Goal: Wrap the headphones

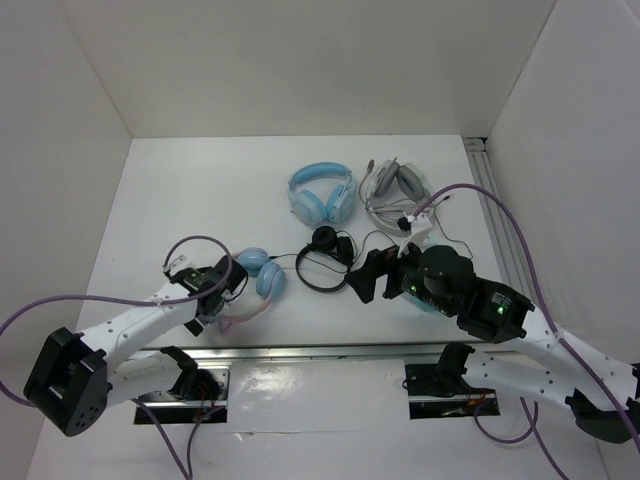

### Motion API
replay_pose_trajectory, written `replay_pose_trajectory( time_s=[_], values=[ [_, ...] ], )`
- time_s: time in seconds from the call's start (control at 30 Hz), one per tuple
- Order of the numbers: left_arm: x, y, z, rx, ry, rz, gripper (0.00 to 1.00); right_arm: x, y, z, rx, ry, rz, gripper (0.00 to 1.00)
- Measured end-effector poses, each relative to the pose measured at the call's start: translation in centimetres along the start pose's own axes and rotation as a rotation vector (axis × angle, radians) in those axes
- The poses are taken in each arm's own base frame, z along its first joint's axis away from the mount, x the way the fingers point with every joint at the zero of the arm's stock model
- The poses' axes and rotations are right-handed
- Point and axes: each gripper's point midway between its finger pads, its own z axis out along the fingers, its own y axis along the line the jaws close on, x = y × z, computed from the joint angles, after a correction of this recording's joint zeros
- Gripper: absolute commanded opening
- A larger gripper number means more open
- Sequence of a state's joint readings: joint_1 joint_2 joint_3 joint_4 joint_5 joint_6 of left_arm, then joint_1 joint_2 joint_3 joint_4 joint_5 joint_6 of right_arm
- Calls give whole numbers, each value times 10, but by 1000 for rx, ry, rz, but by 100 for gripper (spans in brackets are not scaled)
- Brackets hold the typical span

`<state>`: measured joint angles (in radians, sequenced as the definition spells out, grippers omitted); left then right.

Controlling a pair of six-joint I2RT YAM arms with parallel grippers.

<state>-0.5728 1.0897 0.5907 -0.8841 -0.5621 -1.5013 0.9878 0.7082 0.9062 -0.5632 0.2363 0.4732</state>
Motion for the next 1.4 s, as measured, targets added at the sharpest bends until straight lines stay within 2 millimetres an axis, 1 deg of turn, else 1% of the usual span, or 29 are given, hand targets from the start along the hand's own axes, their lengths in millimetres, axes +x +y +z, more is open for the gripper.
replay_pose_trajectory(
  time_s=[0.1,0.17,0.23,0.3,0.4,0.47,0.57,0.6,0.67,0.73,0.77,0.8,0.87,0.9,0.93,0.97,1.0,1.03,1.13,1.23,1.3,1.4],
  values=[
    [-7,-4,5,2,-9,-40,94,-1,3,0,-17,-2,2,100],
    [-11,-4,12,3,-14,-66,93,-2,5,0,-23,-7,4,100],
    [-10,0,20,-7,-5,-71,93,-3,5,0,-26,-10,5,100],
    [-10,3,25,-14,11,-79,90,-4,6,1,-29,-15,6,100],
    [-8,0,29,2,34,-85,87,0,7,2,-43,-12,7,100],
    [-6,-2,32,10,45,-85,79,3,7,3,-49,-7,6,100],
    [-7,-3,34,10,43,-69,78,4,8,2,-54,-7,7,100],
    [-7,-3,35,11,42,-61,73,3,8,2,-55,-9,7,100],
    [-8,-3,35,10,37,-57,72,2,8,0,-60,-15,7,100],
    [-8,-3,35,9,34,-57,67,1,9,-1,-65,-21,7,100],
    [-8,-3,35,8,34,-57,56,0,9,-2,-68,-25,8,100],
    [-8,-3,35,10,34,-60,51,-1,10,-3,-72,-28,9,100],
    [-8,-4,36,14,32,-67,43,-3,11,-5,-79,-39,11,100],
    [-9,-5,36,22,30,-72,34,-5,11,-6,-82,-44,12,100],
    [-9,-7,36,28,29,-78,30,-5,11,-8,-84,-48,13,100],
    [-9,-8,36,35,29,-77,23,-6,11,-9,-86,-52,12,100],
    [-9,-8,36,36,30,-77,14,-7,11,-9,-87,-54,12,100],
    [-8,-9,36,43,34,-71,0,-7,11,-10,-89,-57,12,100],
    [-7,-12,35,57,43,-98,0,-9,12,-12,-93,-66,14,100],
    [-3,-8,30,59,67,-105,0,-11,12,-13,-95,-71,15,100],
    [2,-2,21,63,95,-84,0,-10,12,-13,-94,-70,15,100],
    [2,2,-8,114,116,-35,0,-10,12,-12,-92,-69,13,100]
  ],
)
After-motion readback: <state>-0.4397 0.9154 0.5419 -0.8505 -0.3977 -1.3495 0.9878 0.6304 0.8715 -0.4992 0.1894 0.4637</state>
